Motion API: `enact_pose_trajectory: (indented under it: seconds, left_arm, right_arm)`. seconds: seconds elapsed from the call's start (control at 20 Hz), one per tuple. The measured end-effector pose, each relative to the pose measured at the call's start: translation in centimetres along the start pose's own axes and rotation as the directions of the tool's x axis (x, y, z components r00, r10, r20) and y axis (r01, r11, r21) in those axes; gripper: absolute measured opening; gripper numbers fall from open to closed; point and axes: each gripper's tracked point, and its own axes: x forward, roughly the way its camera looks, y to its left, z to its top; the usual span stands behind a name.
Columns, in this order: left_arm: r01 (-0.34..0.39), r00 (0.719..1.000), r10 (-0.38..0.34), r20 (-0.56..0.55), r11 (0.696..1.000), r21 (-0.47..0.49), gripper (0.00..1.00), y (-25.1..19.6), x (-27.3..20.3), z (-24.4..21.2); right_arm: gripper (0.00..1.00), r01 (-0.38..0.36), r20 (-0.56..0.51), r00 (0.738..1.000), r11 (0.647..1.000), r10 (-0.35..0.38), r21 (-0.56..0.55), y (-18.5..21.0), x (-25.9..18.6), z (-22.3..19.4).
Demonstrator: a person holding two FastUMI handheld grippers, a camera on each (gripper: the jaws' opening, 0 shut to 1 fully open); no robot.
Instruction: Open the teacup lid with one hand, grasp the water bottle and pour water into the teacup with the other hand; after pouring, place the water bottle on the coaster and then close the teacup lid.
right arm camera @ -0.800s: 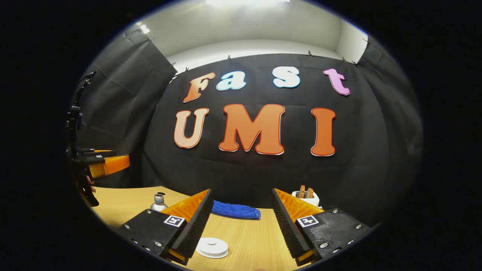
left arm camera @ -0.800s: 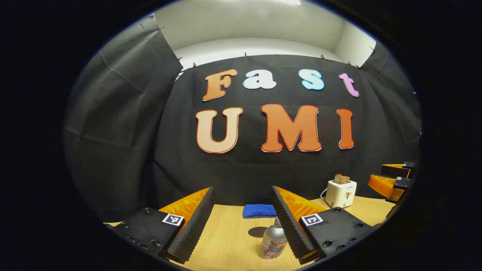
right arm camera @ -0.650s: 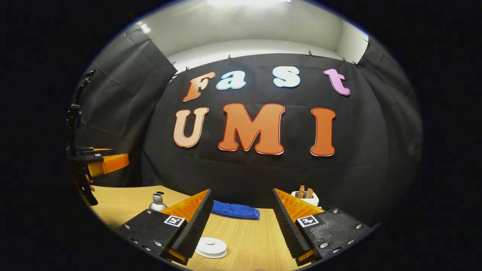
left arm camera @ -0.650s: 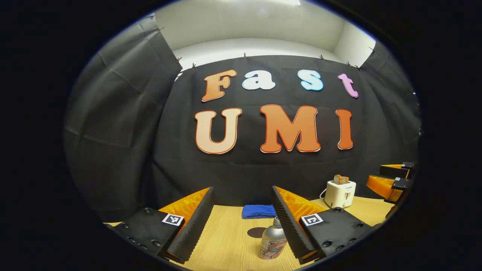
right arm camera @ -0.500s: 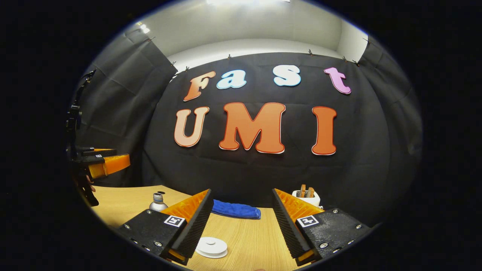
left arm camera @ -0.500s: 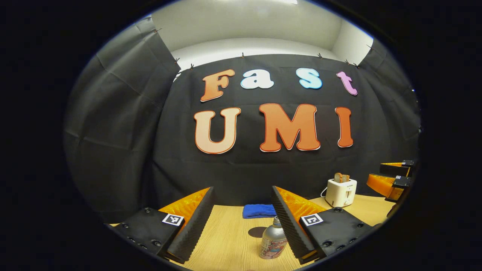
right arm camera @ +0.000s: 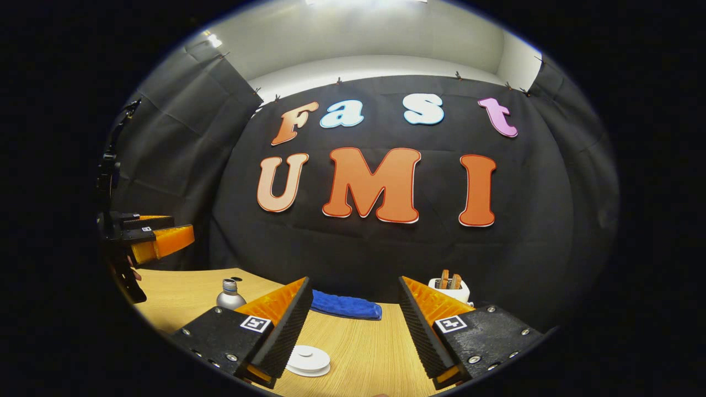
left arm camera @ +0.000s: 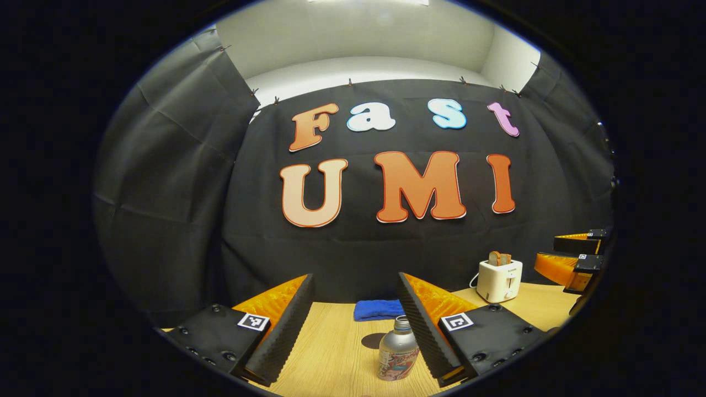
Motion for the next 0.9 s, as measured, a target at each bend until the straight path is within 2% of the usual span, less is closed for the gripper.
enact_pose_trajectory:
  seconds: [0.35, 0.6, 0.75, 0.9]
  left_arm:
    - [0.009, 1.0, -0.009, -0.014, 1.0, -0.012, 0.99, 0.2, 0.1, -0.2]
    - [0.014, 0.999, -0.014, -0.03, 1.0, -0.011, 0.99, 0.2, 0.5, -1.1]
    - [0.021, 0.999, -0.021, -0.027, 1.0, -0.007, 0.99, 0.2, 0.3, -1.5]
    - [0.023, 0.999, -0.022, -0.035, 1.0, 0.012, 0.99, -0.2, 0.2, -2.3]
  right_arm:
    - [0.92, -0.041, -0.044, 0.998, 0.999, 0.041, 0.013, 1.4, 0.7, -1.6]
    - [0.92, -0.103, -0.127, 0.987, 0.995, 0.103, 0.01, 3.8, 1.4, -5.1]
    - [0.84, -0.129, -0.165, 0.978, 0.992, 0.128, 0.007, 4.8, 1.7, -6.8]
    - [0.84, -0.155, -0.217, 0.963, 0.987, 0.16, 0.038, 5.9, 2.0, -9.1]
